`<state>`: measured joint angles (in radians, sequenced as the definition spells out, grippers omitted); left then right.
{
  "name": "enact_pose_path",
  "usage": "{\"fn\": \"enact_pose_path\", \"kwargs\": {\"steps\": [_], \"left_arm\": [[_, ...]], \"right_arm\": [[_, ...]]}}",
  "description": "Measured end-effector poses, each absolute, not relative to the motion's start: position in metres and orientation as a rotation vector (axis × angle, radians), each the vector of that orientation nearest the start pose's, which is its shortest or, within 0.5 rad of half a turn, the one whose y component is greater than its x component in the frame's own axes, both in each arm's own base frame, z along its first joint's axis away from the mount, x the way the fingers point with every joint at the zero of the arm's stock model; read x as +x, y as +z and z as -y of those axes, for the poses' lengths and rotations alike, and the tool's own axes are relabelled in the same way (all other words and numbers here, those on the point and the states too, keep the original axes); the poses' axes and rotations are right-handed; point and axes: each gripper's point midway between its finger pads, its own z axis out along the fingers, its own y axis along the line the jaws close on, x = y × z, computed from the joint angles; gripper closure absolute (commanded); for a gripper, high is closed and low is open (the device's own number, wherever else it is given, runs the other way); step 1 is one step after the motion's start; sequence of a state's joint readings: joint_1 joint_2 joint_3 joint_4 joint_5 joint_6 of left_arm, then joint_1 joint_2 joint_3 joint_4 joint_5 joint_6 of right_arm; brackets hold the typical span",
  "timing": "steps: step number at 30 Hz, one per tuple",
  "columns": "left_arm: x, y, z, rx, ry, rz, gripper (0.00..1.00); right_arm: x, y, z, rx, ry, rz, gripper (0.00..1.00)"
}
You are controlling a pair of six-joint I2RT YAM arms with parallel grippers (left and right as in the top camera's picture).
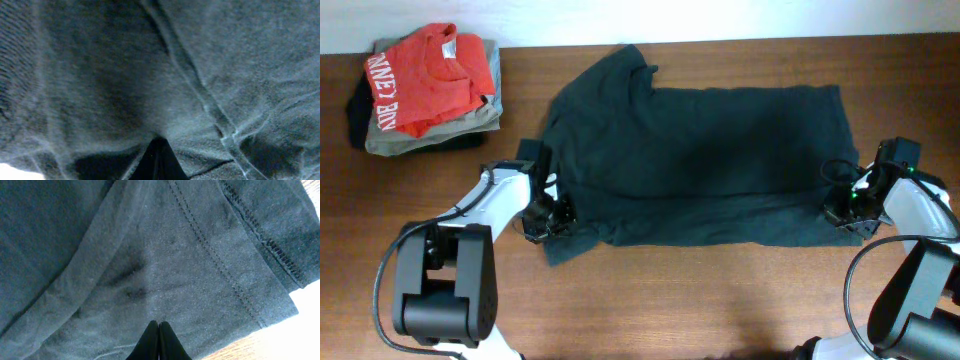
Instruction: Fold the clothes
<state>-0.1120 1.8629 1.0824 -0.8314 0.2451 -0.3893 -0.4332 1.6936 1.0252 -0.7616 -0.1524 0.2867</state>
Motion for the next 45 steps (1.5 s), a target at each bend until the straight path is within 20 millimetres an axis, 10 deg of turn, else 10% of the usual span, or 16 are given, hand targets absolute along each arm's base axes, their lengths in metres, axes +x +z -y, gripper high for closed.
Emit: {"fn": "enact_pose_path", "kwargs": {"steps": [6, 17, 21, 22, 24, 29, 35, 37, 45], "left_arm": [[0.299, -0.004, 0.036, -0.69, -0.412, -3.153, 0.99], [0.287, -0.003, -0.008, -0.9, -0.327, -3.138, 0.99], [0.288, 0.021, -0.027, -0.886, -0.174, -3.06, 0.7], [0.29, 0.031, -0.029, -0.879, -0.169, -3.029, 0.39], [0.295, 0.057, -0.03, -0.849, -0.174, -2.945, 0.05], [0.294, 0.091, 0.034, -0.612, -0.362, -2.946, 0.03], [0.295, 0.057, 0.077, -0.601, -0.351, -3.043, 0.07], [0.305, 0.043, 0.078, -0.633, -0.351, -3.038, 0.3], [0.308, 0.011, 0.079, -0.686, -0.332, -3.089, 0.68]], "right_arm": [[0.295, -0.002, 0.109, 1.114, 0.213, -2.847, 0.96], [0.254, 0.011, 0.132, 1.37, -0.131, -2.917, 0.96], [0.26, 0.055, 0.14, 1.37, -0.17, -2.827, 0.96], [0.261, 0.066, 0.14, 1.363, -0.169, -2.809, 0.85], [0.27, 0.089, 0.136, 1.313, -0.096, -2.761, 0.33], [0.287, 0.125, 0.104, 1.177, 0.217, -2.695, 0.29], [0.288, 0.126, 0.088, 1.075, 0.29, -2.751, 0.29], [0.288, 0.126, 0.086, 1.052, 0.291, -2.761, 0.29], [0.289, 0.126, 0.086, 1.041, 0.29, -2.761, 0.29]]}}
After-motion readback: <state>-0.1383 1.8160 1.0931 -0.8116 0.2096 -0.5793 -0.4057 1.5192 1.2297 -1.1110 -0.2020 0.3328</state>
